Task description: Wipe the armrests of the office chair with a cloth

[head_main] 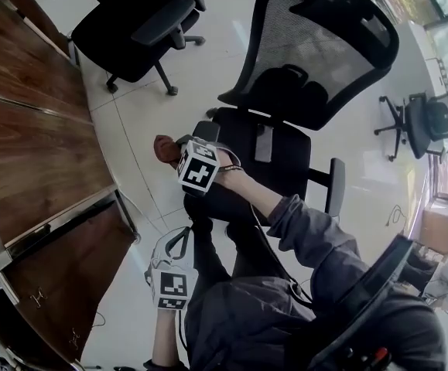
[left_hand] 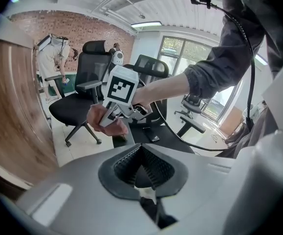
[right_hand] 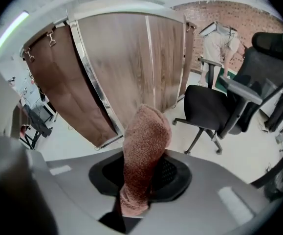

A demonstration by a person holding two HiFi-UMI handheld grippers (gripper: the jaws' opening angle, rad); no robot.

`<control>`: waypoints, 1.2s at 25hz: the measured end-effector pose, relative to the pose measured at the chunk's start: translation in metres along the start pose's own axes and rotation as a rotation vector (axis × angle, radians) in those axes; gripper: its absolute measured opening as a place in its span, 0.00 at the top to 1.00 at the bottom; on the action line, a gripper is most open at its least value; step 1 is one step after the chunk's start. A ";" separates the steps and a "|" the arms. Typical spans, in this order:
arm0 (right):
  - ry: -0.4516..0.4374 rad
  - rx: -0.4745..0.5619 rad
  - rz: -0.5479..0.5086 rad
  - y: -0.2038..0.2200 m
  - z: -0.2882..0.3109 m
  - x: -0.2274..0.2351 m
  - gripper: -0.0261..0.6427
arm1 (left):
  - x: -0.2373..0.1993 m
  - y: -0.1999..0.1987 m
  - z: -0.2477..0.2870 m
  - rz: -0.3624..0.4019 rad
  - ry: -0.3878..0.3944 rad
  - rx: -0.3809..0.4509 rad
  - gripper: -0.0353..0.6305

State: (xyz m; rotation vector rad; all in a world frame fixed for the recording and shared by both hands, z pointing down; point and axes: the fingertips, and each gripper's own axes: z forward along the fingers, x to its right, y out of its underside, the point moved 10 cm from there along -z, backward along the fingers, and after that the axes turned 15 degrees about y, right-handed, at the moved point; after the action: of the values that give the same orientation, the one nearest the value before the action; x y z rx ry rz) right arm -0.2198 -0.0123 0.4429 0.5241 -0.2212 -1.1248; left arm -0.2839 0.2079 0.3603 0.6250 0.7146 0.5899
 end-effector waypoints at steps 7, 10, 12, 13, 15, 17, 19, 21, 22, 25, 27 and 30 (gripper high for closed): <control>0.041 0.086 0.104 0.000 -0.076 -0.001 0.83 | -0.003 -0.024 -0.016 0.054 -0.015 -0.008 0.92; 0.072 0.124 0.173 0.007 -0.117 -0.003 0.83 | 0.000 -0.035 -0.026 0.072 -0.003 -0.015 0.92; 0.111 0.154 0.217 0.012 -0.142 -0.002 0.83 | -0.004 -0.043 -0.031 0.105 0.012 -0.026 0.92; 0.133 0.165 0.232 0.015 -0.154 -0.002 0.83 | -0.004 -0.047 -0.033 0.122 0.017 -0.036 0.92; 0.165 0.176 0.261 0.026 -0.181 -0.007 0.83 | 0.003 -0.052 -0.038 0.146 0.021 -0.058 0.92; 0.185 0.181 0.285 0.037 -0.206 -0.012 0.83 | 0.012 -0.058 -0.042 0.160 0.021 -0.075 0.92; 0.205 0.186 0.305 0.046 -0.226 -0.015 0.83 | 0.018 -0.065 -0.045 0.174 0.021 -0.085 0.92; 0.233 0.193 0.339 0.054 -0.242 -0.014 0.83 | 0.022 -0.074 -0.045 0.195 0.023 -0.085 0.92; 0.248 0.196 0.358 0.058 -0.250 -0.013 0.83 | 0.023 -0.080 -0.044 0.209 0.026 -0.082 0.92; 0.300 0.207 0.402 0.069 -0.269 -0.011 0.83 | 0.025 -0.096 -0.037 0.256 0.051 -0.076 0.92; 0.339 0.217 0.428 0.075 -0.281 -0.008 0.83 | 0.028 -0.106 -0.030 0.294 0.082 -0.082 0.92; 0.380 0.222 0.460 0.086 -0.297 -0.005 0.83 | 0.039 -0.112 -0.022 0.340 0.132 -0.106 0.92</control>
State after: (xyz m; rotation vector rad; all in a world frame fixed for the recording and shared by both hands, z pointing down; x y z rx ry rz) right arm -0.0274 0.1059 0.2320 0.8251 -0.1255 -0.5420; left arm -0.2455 0.1669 0.2538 0.6171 0.6995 0.9842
